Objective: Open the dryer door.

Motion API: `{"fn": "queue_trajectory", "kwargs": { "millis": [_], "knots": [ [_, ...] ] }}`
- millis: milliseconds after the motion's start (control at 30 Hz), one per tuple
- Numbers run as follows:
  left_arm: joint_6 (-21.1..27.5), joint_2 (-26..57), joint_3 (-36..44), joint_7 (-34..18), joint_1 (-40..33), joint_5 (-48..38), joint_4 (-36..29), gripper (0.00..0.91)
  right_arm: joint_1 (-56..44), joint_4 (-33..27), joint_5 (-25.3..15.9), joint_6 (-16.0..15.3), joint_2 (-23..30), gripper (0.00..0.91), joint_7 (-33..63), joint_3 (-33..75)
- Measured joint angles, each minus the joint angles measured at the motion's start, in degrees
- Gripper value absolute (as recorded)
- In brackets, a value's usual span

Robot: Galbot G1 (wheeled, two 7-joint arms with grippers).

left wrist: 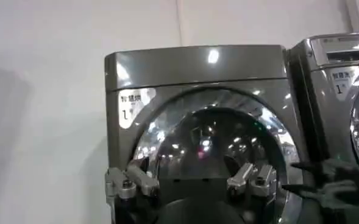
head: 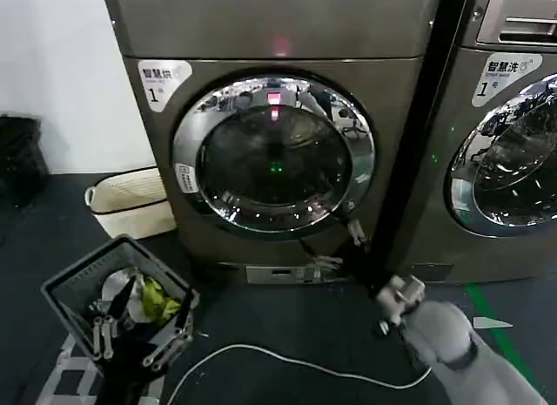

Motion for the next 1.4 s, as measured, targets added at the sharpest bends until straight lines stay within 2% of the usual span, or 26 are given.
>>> {"fn": "queue_trajectory", "kwargs": {
  "millis": [433,1400],
  "knots": [
    [-0.54,-0.40,-0.10,0.00,0.98,0.62,-0.60,0.907,13.52,-10.57,-0.09,0.37,4.54,0.907,-0.50,-10.24],
    [-0.41,-0.49,-0.05,0.00,1.29,0.90,-0.69,0.907,26.62,-28.74,-1.65,3.06,16.91,0.907,-3.39,-19.13]
  ]
}}
